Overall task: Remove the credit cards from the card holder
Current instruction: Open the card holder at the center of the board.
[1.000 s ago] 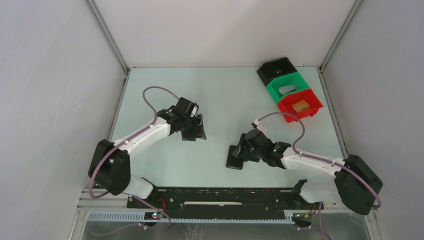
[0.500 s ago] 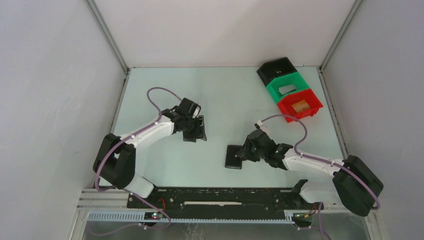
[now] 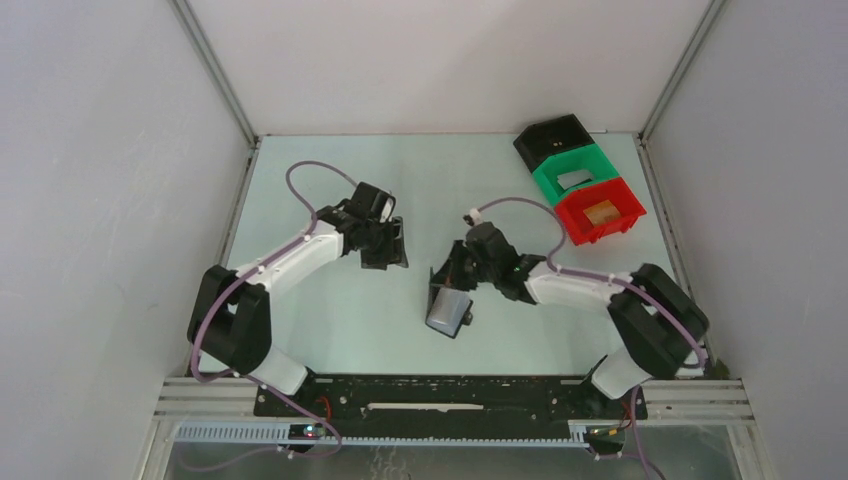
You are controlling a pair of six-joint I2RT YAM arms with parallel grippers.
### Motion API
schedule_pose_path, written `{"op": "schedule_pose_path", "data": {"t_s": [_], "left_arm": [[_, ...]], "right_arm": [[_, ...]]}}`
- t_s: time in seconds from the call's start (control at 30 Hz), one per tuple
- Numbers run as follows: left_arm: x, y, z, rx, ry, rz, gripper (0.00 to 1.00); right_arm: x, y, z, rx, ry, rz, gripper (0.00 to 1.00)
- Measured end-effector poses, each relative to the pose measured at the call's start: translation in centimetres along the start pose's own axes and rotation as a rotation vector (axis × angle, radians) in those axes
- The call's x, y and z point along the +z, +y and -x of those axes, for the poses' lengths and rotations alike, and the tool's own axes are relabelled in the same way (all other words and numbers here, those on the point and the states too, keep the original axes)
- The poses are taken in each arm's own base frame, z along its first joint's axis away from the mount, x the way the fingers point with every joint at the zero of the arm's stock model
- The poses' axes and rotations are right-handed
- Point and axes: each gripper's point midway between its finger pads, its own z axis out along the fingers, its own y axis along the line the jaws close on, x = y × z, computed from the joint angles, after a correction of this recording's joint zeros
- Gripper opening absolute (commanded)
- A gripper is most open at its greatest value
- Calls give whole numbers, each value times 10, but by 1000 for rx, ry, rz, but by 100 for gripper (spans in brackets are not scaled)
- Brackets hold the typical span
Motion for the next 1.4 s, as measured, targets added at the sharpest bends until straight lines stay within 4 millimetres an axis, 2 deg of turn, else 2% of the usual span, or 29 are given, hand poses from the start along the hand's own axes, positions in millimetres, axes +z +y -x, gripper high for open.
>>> {"op": "schedule_pose_path", "data": {"t_s": [0.03,0.1,0.13,0.2,0.23,0.37,0.5,0.57,0.7,0.8,0.9,0.97,1.13,1.2,1.23,1.27,1.4], "left_arm": [[0,0,1,1,-2,-1,58],[0,0,0,1,1,0,58],[0,0,0,1,1,0,59],[0,-1,0,1,1,-6,61],[0,-2,0,1,2,-11,62],[-1,-9,0,3,2,-49,65],[-3,-12,2,7,-8,-67,65],[-2,-12,1,7,-8,-68,64],[0,-10,-6,8,8,-63,65],[1,-11,-8,14,14,-65,65],[1,-14,-11,23,18,-71,64],[1,-16,-12,28,20,-74,65],[1,-19,-14,36,24,-77,64],[1,-20,-15,41,26,-79,64],[1,-21,-16,43,26,-80,64],[1,-21,-16,45,27,-81,64],[1,-22,-17,49,29,-81,65]], "right_arm": [[7,9,4,-9,13,15,12],[18,23,10,-32,35,35,37],[20,27,12,-41,37,38,46],[19,30,16,-67,36,23,59],[16,28,18,-82,26,2,62],[-7,9,23,-95,-33,-110,64],[-36,-13,18,-79,-100,-225,65],[-37,-20,10,-73,-94,-268,65],[-27,-36,-14,-55,-46,-344,66],[-21,-47,-23,-41,-24,-382,67],[-16,-56,-24,-28,-21,-411,64],[-14,-62,-24,-20,-23,-433,55],[-12,-72,-23,-12,-38,-474,29],[-12,-73,-21,-11,-49,-481,15],[-12,-73,-21,-10,-52,-483,5],[-12,-74,-20,-11,-55,-484,0],[-12,-74,-18,-12,-67,-490,0]]}}
